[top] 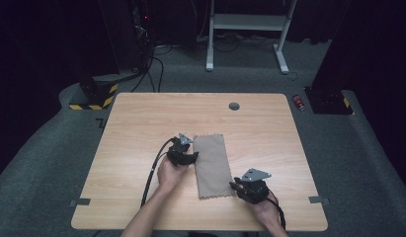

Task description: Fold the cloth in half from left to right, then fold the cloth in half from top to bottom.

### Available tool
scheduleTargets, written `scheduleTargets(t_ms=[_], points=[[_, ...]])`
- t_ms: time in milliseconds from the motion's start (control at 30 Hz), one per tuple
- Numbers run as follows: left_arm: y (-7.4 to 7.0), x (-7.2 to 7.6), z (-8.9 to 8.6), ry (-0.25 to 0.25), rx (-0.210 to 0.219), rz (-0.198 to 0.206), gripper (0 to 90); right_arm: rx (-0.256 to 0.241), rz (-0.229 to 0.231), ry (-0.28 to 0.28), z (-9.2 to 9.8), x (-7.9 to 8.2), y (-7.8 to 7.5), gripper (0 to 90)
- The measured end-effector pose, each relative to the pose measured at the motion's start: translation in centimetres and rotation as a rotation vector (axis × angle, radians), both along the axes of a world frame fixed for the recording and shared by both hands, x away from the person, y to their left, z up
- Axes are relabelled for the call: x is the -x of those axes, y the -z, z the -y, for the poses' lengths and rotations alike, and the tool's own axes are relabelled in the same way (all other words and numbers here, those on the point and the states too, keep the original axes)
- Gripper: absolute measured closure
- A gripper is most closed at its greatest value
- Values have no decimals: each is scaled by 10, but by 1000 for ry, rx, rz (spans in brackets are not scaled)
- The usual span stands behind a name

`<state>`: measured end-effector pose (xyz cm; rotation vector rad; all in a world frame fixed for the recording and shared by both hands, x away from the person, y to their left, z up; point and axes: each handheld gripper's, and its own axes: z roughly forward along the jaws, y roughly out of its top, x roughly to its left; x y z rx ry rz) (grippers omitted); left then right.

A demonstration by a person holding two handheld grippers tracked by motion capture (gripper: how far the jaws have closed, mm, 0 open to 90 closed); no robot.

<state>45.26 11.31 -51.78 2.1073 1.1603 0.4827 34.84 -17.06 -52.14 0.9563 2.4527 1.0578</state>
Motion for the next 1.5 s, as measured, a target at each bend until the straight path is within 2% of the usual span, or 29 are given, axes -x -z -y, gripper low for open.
scheduleTargets(t_ms=[67,133,167,200,300,367,400,467,533,567,600,667,767,867,900,967,1033,1133,1367,1500], points=[[0,1,0,-22,5,-8,465,-3,-1,5,2,1,0,693],[-2,3,0,-21,-1,-10,460,3,-3,10,4,1,-1,681],[-5,8,1,5,12,-17,453,4,-3,11,5,1,-1,677],[-5,8,1,5,12,-17,444,4,-3,11,5,1,-1,677],[-13,23,5,46,34,-18,429,-8,-9,8,8,3,-3,669],[-17,32,8,66,36,-25,418,-11,-4,6,9,3,-4,666],[-20,43,11,92,37,-30,416,-22,-6,8,9,3,-6,664],[-22,54,14,115,30,-29,411,-31,-5,8,8,3,-6,660],[-21,64,16,121,37,-27,409,-32,-12,4,6,3,-5,654],[-21,64,16,121,37,-27,408,-32,-12,4,6,3,-5,654],[-19,74,18,123,35,-24,407,-23,-12,-5,4,3,-4,647],[-17,78,18,125,34,-19,407,-18,-11,-12,2,2,-4,643],[-12,89,21,127,57,-42,402,-8,-5,-22,0,2,-3,631],[-7,103,25,137,45,-33,399,-2,-10,-23,-1,3,-1,621],[-7,103,25,137,45,-33,398,-2,-10,-23,-1,3,-1,621],[-5,109,26,143,6,-21,395,-10,-11,-20,0,4,0,616],[-2,113,27,140,-11,-26,395,-7,-11,-22,0,4,0,612],[-1,120,24,135,-31,-1,389,-2,-15,-27,0,3,-1,611],[-1,124,17,138,-14,-20,386,-2,-42,-40,3,1,-3,615],[-3,115,10,128,25,-30,388,-60,-54,-22,10,-7,-7,629]])
